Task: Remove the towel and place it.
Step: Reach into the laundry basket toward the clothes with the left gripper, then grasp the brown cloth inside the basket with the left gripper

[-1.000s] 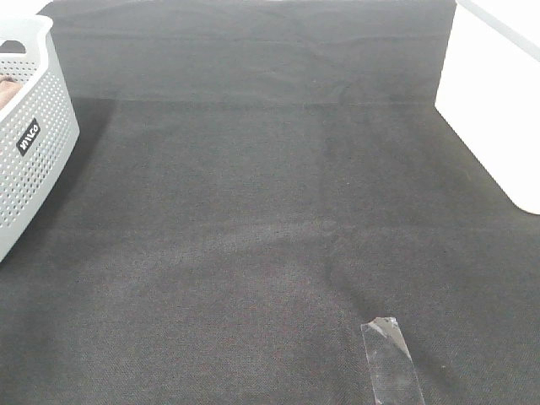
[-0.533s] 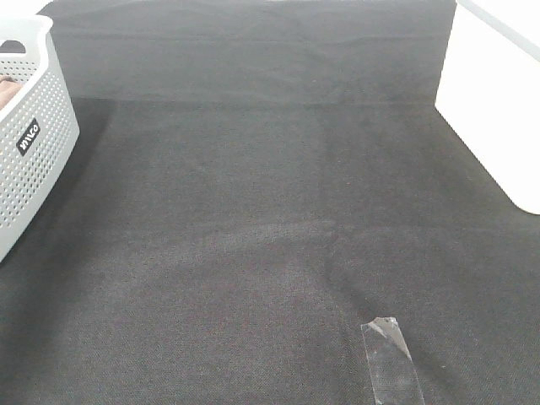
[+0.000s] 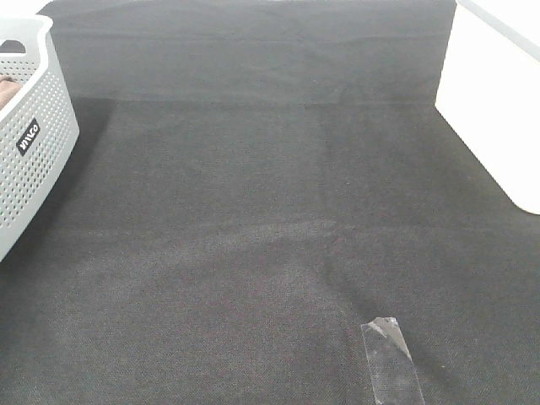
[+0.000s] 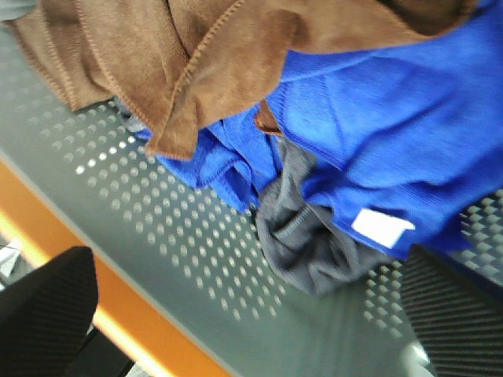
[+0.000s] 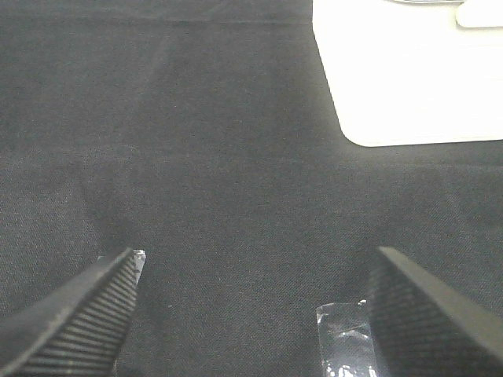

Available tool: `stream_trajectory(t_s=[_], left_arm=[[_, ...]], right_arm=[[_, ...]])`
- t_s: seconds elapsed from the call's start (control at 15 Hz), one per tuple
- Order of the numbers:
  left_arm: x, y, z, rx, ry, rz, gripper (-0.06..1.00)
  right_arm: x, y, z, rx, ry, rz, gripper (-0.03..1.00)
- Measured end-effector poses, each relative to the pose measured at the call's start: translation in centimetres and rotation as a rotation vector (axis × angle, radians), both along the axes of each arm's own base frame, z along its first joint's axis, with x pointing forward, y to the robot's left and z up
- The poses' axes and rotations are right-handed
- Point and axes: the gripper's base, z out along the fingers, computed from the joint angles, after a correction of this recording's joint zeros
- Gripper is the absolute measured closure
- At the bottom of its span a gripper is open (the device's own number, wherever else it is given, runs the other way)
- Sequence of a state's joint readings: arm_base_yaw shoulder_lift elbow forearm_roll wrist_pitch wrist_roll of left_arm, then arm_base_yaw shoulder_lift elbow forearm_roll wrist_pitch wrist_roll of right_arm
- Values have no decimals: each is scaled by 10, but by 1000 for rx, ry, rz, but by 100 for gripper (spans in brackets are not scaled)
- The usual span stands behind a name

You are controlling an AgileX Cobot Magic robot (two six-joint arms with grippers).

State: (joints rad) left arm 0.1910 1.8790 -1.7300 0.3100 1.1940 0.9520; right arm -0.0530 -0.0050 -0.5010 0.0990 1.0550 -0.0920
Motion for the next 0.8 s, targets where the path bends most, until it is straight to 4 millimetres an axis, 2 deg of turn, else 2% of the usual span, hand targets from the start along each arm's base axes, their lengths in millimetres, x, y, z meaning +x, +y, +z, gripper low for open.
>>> stream_trajectory(t_s=[0.27,0.33,0.6,0.8], left_arm=[[28,39,-47,4,43,-10,-5],[34,43,-56,12,51,-39,-5],[62,44,-80,-21,20,-121,-5],[72,35,-97,-56,48,-179,-5]], right_arm=[[0,0,0,0,0,0,23],[0,0,0,0,0,0,23],[0,0,0,0,0,0,23],[0,0,0,0,0,0,23]])
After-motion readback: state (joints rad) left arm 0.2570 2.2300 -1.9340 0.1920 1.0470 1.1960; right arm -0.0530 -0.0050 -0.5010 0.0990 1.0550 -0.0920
